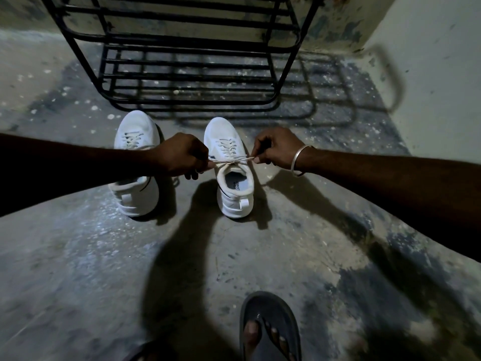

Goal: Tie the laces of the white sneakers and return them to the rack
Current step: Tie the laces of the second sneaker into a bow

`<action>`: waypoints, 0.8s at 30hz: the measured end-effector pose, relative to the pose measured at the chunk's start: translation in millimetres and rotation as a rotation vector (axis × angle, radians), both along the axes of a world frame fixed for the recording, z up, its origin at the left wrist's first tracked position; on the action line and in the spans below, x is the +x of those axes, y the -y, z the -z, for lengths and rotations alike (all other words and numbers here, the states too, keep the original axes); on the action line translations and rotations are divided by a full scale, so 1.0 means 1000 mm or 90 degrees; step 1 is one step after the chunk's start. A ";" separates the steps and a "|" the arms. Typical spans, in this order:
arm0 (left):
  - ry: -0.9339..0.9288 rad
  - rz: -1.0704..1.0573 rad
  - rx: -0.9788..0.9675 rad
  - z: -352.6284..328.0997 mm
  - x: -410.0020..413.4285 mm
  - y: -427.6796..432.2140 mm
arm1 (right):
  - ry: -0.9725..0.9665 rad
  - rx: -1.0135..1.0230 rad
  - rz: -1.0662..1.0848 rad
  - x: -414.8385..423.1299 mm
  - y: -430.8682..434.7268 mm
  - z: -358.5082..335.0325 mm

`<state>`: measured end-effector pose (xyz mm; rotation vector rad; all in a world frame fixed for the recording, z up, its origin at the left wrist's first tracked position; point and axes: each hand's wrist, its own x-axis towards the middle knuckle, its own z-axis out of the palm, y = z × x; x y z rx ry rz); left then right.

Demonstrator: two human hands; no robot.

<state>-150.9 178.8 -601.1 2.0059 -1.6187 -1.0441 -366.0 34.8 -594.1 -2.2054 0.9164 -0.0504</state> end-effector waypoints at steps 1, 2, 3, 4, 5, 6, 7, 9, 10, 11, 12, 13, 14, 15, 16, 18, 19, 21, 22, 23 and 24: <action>0.009 0.006 0.003 0.000 0.000 0.001 | -0.009 -0.009 -0.001 0.000 0.000 0.001; 0.014 0.012 0.008 0.000 0.001 0.002 | -0.019 -0.016 -0.004 0.000 0.000 0.003; 0.019 0.016 0.011 0.000 0.001 0.003 | -0.027 -0.022 -0.007 0.000 0.000 0.004; 0.023 0.018 0.011 0.000 0.001 0.004 | -0.032 -0.027 -0.012 0.000 -0.001 0.005; 0.024 0.019 0.008 0.000 0.001 0.004 | -0.035 -0.030 -0.018 0.000 -0.001 0.005; 0.022 0.021 0.006 0.000 0.001 0.004 | -0.037 -0.032 -0.023 0.000 0.000 0.005; 0.021 0.024 0.006 0.000 0.001 0.004 | -0.039 -0.034 -0.027 0.000 0.000 0.005; 0.029 0.033 0.009 0.000 0.002 0.005 | -0.044 -0.042 -0.038 -0.001 0.000 0.005; 0.037 0.036 0.013 0.000 0.003 0.006 | -0.047 -0.046 -0.046 -0.001 0.000 0.005; 0.044 0.036 0.016 -0.001 0.004 0.007 | -0.051 -0.050 -0.052 -0.002 0.000 0.005; 0.047 0.034 0.018 -0.001 0.003 0.008 | -0.054 -0.054 -0.056 -0.003 0.000 0.005; 0.045 0.032 0.018 0.000 0.003 0.008 | -0.056 -0.059 -0.059 -0.004 0.000 0.006; 0.044 0.030 0.018 0.000 0.003 0.009 | -0.059 -0.063 -0.063 -0.004 0.000 0.005; 0.043 0.029 0.019 0.000 0.002 0.009 | -0.061 -0.066 -0.068 -0.005 0.000 0.005; 0.043 0.026 0.020 0.001 0.002 0.009 | -0.063 -0.068 -0.072 -0.005 0.000 0.006; 0.042 0.020 0.020 0.001 0.003 0.009 | -0.066 -0.068 -0.075 -0.005 0.000 0.006; 0.040 0.018 0.019 0.001 0.003 0.009 | -0.066 -0.067 -0.073 -0.005 0.000 0.006; 0.039 0.012 0.020 0.001 0.003 0.008 | -0.062 -0.059 -0.071 -0.006 0.000 0.008; 0.040 0.010 0.023 0.001 0.002 0.009 | -0.062 -0.055 -0.069 -0.006 -0.001 0.008; 0.041 0.008 0.027 0.001 0.002 0.008 | -0.064 -0.053 -0.067 -0.006 -0.002 0.008; 0.042 0.008 0.030 0.002 0.001 0.009 | -0.066 -0.054 -0.065 -0.006 -0.002 0.008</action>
